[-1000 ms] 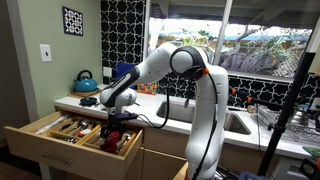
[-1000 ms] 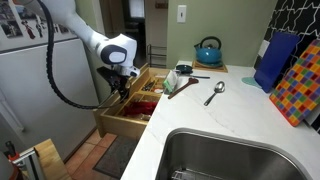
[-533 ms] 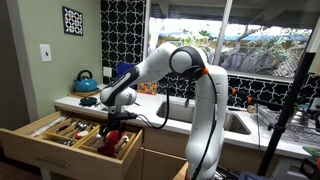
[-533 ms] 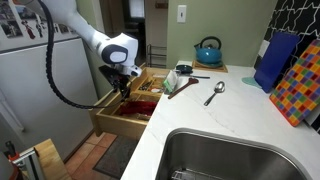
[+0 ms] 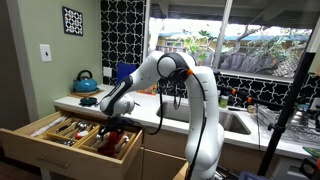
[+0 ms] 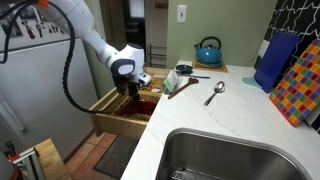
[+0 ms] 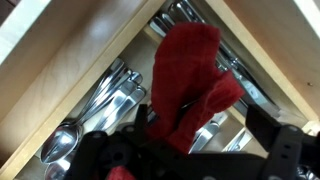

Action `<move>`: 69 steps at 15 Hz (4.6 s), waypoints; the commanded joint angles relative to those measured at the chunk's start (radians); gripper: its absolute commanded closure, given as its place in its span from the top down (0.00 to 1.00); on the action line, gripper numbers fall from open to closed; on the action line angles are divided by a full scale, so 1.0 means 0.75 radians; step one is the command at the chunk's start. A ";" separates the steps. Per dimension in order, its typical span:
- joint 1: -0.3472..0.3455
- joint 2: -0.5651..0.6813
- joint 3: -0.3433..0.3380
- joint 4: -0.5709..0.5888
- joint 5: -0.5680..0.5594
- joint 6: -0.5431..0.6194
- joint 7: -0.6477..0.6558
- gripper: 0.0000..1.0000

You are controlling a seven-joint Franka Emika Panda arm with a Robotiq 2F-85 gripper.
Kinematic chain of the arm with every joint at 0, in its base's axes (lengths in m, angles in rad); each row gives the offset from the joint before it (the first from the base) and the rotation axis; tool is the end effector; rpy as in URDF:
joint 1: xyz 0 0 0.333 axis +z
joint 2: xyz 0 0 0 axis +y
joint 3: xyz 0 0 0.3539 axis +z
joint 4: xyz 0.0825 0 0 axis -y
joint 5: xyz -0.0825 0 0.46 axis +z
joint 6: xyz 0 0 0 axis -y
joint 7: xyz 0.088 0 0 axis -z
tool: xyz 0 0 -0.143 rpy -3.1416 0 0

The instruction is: Open the top left drawer, remove the red cloth from the drawer, put it on the counter, unfold the red cloth, remove the silver spoon from the red cloth and put it on the counter

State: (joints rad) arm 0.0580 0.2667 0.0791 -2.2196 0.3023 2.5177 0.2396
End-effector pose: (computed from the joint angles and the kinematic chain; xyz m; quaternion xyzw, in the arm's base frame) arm 0.6052 0.0882 0.1990 -0.9797 0.1727 0.0042 0.1012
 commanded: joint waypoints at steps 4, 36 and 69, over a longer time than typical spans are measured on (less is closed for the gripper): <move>0.008 0.155 -0.048 0.105 -0.017 0.014 0.097 1.00; 0.248 -0.112 -0.191 0.009 -0.465 -0.021 0.970 0.02; -0.171 -0.418 -0.200 0.181 -0.730 -0.889 0.464 0.02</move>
State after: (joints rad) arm -0.0306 -0.0538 -0.0454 -2.1274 -0.1988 1.8929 0.6732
